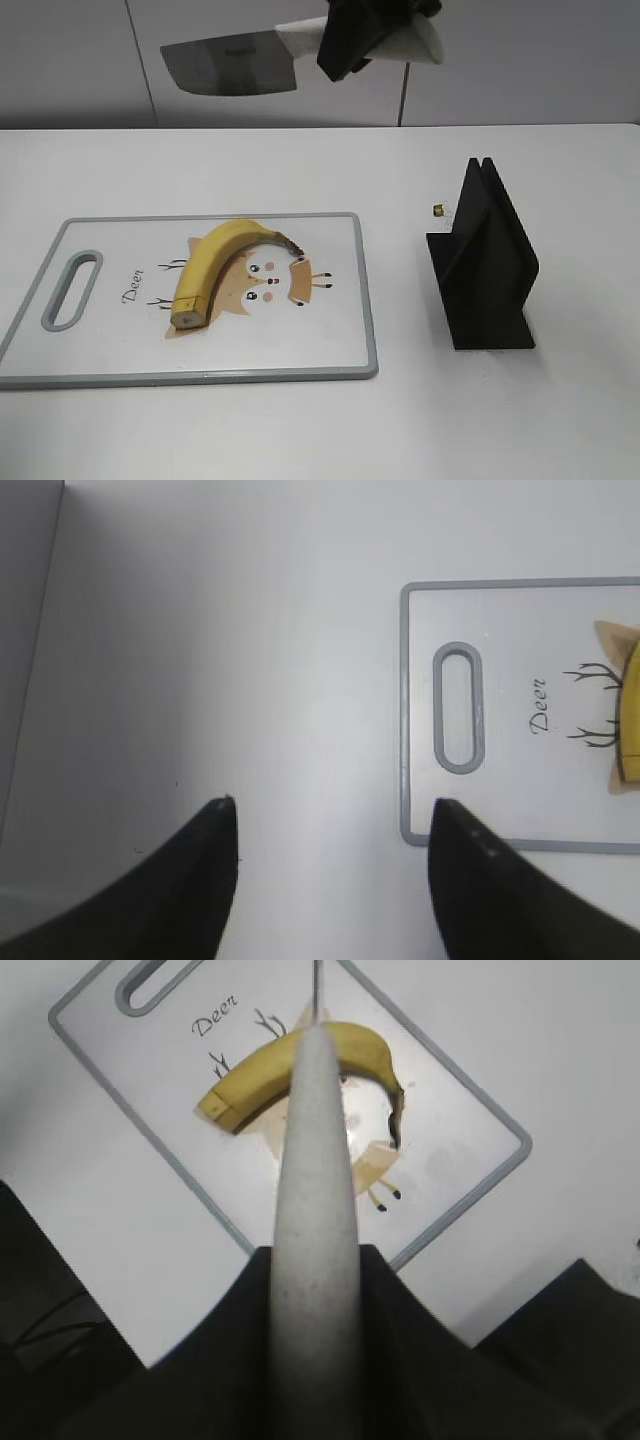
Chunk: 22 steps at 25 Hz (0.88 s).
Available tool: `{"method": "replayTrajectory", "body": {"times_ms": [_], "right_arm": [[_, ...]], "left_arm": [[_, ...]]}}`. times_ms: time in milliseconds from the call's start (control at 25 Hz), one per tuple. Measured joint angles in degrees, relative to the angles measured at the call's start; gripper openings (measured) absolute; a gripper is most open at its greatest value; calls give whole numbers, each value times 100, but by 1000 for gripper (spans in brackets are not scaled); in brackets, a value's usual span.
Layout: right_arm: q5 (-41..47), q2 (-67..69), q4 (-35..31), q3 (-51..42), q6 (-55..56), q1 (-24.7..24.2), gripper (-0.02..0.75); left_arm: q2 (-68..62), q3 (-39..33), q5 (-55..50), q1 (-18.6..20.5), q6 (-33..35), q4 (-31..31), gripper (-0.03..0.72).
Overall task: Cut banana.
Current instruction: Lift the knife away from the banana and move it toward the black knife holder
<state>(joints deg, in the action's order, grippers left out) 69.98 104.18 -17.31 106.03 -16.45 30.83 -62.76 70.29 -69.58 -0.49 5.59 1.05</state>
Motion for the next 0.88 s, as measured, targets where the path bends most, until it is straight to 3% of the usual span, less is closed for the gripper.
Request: {"method": "replayTrajectory", "body": {"times_ms": [280, 520, 880], "right_arm": [[16, -918, 27, -1185, 446, 0, 166], [-521, -1637, 95, -1966, 1107, 0, 166], [-1353, -2564, 1403, -3118, 2715, 0, 166]], "left_arm": [[1371, -796, 1, 0, 0, -37, 587], [2869, -1888, 868, 0, 265, -225, 586], [4728, -3477, 982, 0, 429, -778, 586]]}}
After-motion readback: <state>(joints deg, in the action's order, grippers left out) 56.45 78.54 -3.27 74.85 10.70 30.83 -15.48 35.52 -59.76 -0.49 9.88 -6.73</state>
